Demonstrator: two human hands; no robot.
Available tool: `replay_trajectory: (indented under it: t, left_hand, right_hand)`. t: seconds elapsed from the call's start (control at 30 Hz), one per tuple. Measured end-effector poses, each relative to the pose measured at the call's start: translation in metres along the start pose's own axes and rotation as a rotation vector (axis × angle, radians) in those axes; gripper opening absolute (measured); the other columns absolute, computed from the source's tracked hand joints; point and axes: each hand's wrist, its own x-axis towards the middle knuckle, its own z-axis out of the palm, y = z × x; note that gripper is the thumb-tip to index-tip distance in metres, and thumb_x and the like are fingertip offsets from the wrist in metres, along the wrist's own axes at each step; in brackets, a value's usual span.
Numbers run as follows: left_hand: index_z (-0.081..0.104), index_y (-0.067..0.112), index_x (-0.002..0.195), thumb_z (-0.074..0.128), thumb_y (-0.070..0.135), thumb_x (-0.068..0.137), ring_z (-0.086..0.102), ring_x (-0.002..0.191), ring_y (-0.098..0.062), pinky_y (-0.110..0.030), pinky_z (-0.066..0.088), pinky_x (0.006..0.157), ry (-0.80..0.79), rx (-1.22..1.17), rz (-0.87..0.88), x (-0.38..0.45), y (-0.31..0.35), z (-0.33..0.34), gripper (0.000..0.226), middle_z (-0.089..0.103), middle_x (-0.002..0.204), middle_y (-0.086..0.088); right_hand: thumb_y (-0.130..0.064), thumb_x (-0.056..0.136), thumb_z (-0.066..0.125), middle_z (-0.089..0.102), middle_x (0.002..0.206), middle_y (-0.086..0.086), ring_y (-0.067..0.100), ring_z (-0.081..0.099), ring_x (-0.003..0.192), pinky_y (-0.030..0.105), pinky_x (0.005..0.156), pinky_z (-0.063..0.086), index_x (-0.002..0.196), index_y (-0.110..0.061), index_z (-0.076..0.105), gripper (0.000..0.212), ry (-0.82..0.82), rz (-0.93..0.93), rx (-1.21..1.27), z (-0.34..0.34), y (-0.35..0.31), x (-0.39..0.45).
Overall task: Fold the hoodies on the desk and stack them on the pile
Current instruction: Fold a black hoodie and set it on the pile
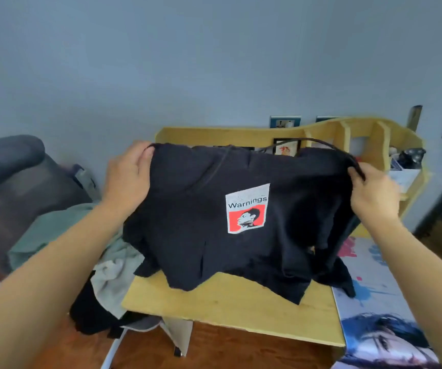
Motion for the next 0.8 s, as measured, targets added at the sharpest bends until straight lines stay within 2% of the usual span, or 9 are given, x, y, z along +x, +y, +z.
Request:
replay_trajectory:
  t: [0.07,0.13,0.27,0.33,0.43,0.5,0.57,0.7,0.8]
  left_hand:
    - [0.067,0.012,0.111,0.044,0.035,0.108,0.064,0.086,-0.034,-0.041,0.044,0.075,-0.21,0.192,0.113,0.016,-0.011,-0.006,0.032,0.07,0.093,-0.013]
    - [0.067,0.018,0.103,0.05,0.048,0.103,0.065,0.086,-0.035,-0.042,0.046,0.074,-0.335,0.334,0.145,0.037,-0.024,-0.018,0.034,0.071,0.091,-0.01]
    - [0.06,0.025,0.097,0.021,0.078,0.093,0.064,0.083,-0.033,-0.045,0.051,0.072,-0.28,0.462,0.271,0.064,-0.021,-0.047,0.065,0.069,0.091,-0.004]
    - [0.057,0.018,0.097,0.022,0.064,0.1,0.063,0.08,-0.036,-0.044,0.048,0.069,-0.177,0.553,0.296,0.072,-0.015,-0.063,0.059,0.068,0.09,-0.009]
    - [0.054,0.008,0.092,0.039,0.044,0.103,0.061,0.07,-0.043,-0.041,0.038,0.061,0.169,0.541,0.293,0.101,0.005,-0.092,0.041,0.065,0.08,-0.019]
    - [0.054,0.005,0.092,0.038,0.044,0.098,0.06,0.071,-0.045,-0.042,0.036,0.061,0.328,0.482,0.295,0.124,0.025,-0.109,0.042,0.063,0.08,-0.021]
    - [0.055,0.006,0.094,0.035,0.047,0.097,0.06,0.073,-0.043,-0.041,0.035,0.062,0.356,0.485,0.297,0.141,0.032,-0.114,0.046,0.063,0.083,-0.02]
    - [0.049,0.016,0.09,0.025,0.066,0.093,0.051,0.068,-0.029,-0.037,0.037,0.061,0.039,0.612,0.346,0.143,0.003,-0.091,0.055,0.054,0.084,-0.001]
    - [0.042,0.022,0.087,0.016,0.08,0.093,0.048,0.067,-0.024,-0.038,0.043,0.06,-0.273,0.677,0.348,0.125,-0.049,-0.049,0.064,0.054,0.082,0.001]
  right_hand:
    - [-0.022,0.104,0.047,0.067,0.091,0.019,0.04,0.059,0.086,0.041,0.07,0.044,0.097,-0.012,0.067,0.023,-0.063,0.032,-0.05,-0.006,-0.005,0.012]
    - [-0.011,0.1,0.045,0.067,0.095,0.02,0.04,0.059,0.088,0.039,0.07,0.043,0.105,-0.011,0.069,0.025,0.027,0.061,-0.018,-0.018,-0.014,0.021]
    - [-0.014,0.103,0.04,0.066,0.109,0.022,0.042,0.058,0.099,0.04,0.079,0.042,0.117,-0.009,0.065,0.029,0.241,0.029,0.087,-0.041,-0.044,0.031]
    - [-0.015,0.104,0.039,0.065,0.11,0.027,0.044,0.055,0.101,0.041,0.082,0.04,0.118,-0.006,0.063,0.029,0.315,0.01,0.12,-0.053,-0.064,0.034]
    - [-0.017,0.103,0.038,0.065,0.112,0.026,0.044,0.054,0.104,0.04,0.08,0.036,0.119,-0.007,0.062,0.03,0.451,-0.056,0.166,-0.085,-0.1,0.044]
    - [-0.019,0.103,0.039,0.064,0.112,0.027,0.044,0.054,0.102,0.036,0.074,0.029,0.115,-0.005,0.062,0.029,0.513,-0.101,0.163,-0.102,-0.122,0.055]
    - [-0.023,0.104,0.039,0.063,0.111,0.029,0.045,0.055,0.1,0.035,0.071,0.026,0.114,-0.004,0.061,0.03,0.522,-0.125,0.144,-0.107,-0.136,0.07]
    - [-0.029,0.106,0.04,0.062,0.109,0.035,0.053,0.056,0.101,0.049,0.079,0.042,0.114,-0.003,0.058,0.033,0.349,-0.121,-0.01,-0.067,-0.117,0.092]
    - [-0.028,0.105,0.043,0.064,0.106,0.03,0.05,0.059,0.099,0.047,0.078,0.044,0.112,-0.006,0.061,0.029,0.179,-0.065,-0.122,-0.012,-0.072,0.088]
